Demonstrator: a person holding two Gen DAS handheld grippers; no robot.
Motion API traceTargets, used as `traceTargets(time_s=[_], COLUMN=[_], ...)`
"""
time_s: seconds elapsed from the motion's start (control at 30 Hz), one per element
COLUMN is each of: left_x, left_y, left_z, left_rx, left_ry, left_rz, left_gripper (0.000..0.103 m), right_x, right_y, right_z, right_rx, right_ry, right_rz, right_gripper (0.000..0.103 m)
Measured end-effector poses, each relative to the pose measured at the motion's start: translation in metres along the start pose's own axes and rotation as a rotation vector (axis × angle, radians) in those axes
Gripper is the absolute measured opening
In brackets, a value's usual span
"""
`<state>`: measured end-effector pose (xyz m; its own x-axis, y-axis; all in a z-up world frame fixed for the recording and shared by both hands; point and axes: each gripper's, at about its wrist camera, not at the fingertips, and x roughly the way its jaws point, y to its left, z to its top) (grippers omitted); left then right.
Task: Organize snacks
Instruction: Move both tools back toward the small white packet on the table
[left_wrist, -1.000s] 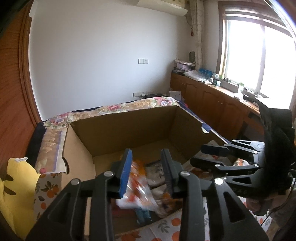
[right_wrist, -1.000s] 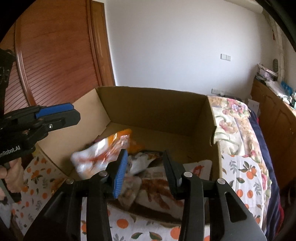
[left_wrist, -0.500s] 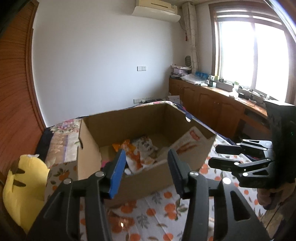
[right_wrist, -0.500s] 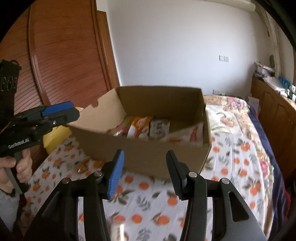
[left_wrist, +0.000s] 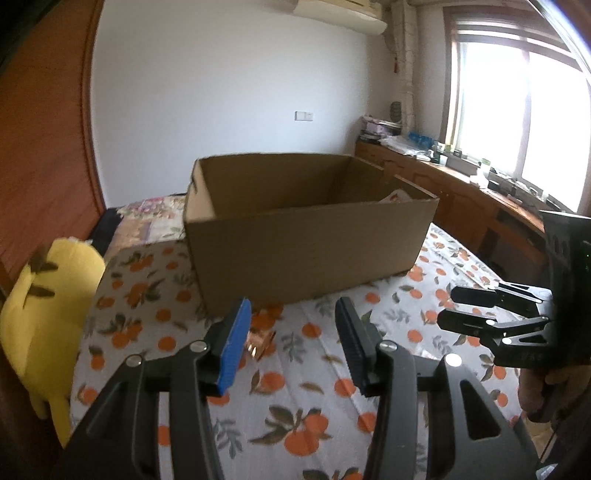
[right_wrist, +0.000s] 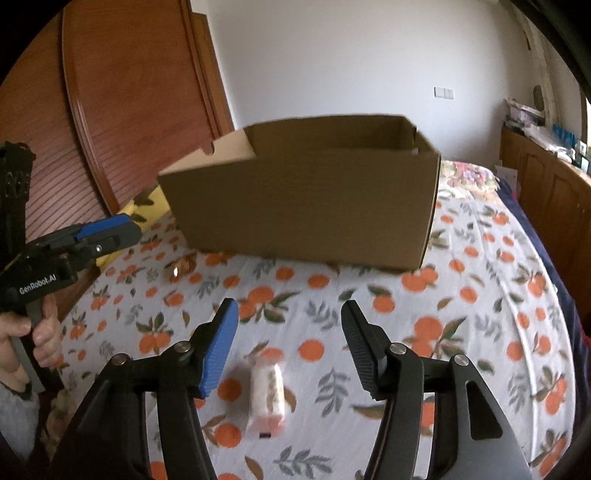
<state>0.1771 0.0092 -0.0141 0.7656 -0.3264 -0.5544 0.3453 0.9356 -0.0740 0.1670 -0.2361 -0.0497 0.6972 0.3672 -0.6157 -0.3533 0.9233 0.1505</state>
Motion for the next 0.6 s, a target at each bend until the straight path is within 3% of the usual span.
traceTargets(time_s=[0.2, 0.6], left_x=[-0.003, 0.001], left_y=[0.004, 0.005], left_z=[-0.019, -0.023], left_rx=[-0.017, -0.023], left_ry=[0.017, 0.053], left_rz=[0.021, 0.062], left_gripper=[0.048, 0.048], right_x=[0.011, 0.031], right_y=[0.001, 0.004], right_z=[-0.016, -0.026], right_rx=[-0.008, -0.04], right_ry=[0.06, 0.135], right_rz=[-0.023, -0.029], right_gripper=[0.06, 0.059])
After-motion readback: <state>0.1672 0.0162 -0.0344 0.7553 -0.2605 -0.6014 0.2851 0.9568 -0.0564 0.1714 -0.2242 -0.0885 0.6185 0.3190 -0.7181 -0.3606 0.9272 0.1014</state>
